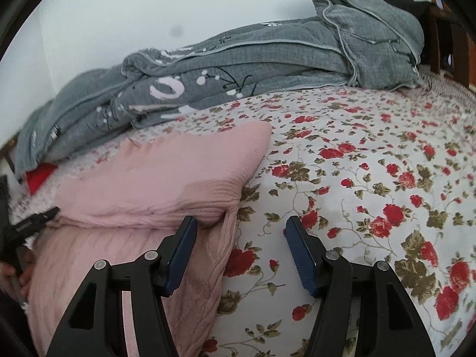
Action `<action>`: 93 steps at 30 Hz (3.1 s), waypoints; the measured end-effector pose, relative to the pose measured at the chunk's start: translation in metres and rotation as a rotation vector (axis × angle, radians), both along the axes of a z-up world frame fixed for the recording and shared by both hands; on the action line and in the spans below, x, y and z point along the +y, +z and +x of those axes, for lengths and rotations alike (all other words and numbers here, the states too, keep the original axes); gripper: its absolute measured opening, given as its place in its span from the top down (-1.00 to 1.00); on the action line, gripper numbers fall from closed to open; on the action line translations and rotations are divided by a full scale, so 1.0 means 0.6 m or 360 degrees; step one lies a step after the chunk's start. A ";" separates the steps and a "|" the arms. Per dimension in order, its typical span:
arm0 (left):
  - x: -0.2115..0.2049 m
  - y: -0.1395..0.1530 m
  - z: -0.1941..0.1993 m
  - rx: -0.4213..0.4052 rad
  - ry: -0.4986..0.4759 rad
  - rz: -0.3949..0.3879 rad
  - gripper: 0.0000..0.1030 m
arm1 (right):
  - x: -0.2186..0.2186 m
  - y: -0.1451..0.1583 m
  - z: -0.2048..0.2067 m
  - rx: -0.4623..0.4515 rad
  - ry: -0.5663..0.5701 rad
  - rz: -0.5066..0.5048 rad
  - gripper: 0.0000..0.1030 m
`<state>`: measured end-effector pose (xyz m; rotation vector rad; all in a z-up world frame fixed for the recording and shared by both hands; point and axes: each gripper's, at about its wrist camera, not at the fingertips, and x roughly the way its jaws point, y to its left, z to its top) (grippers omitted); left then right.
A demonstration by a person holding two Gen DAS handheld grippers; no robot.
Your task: Fold small clothes
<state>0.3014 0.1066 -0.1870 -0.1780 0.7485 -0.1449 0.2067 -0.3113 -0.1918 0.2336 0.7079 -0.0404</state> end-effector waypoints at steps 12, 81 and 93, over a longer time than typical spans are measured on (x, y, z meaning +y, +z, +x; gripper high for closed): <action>-0.013 -0.003 -0.061 -0.0038 -0.0036 0.0185 -0.56 | 0.043 0.018 -0.109 0.0003 0.0006 -0.0194 -0.20; 0.025 -0.036 -0.424 0.0111 -0.0267 -0.0074 0.30 | 0.103 -0.034 -0.372 0.0109 0.0297 0.0080 0.58; 0.009 -0.042 -0.444 0.0138 -0.0236 -0.0003 0.32 | 0.120 -0.036 -0.388 0.0106 0.0341 0.0034 0.45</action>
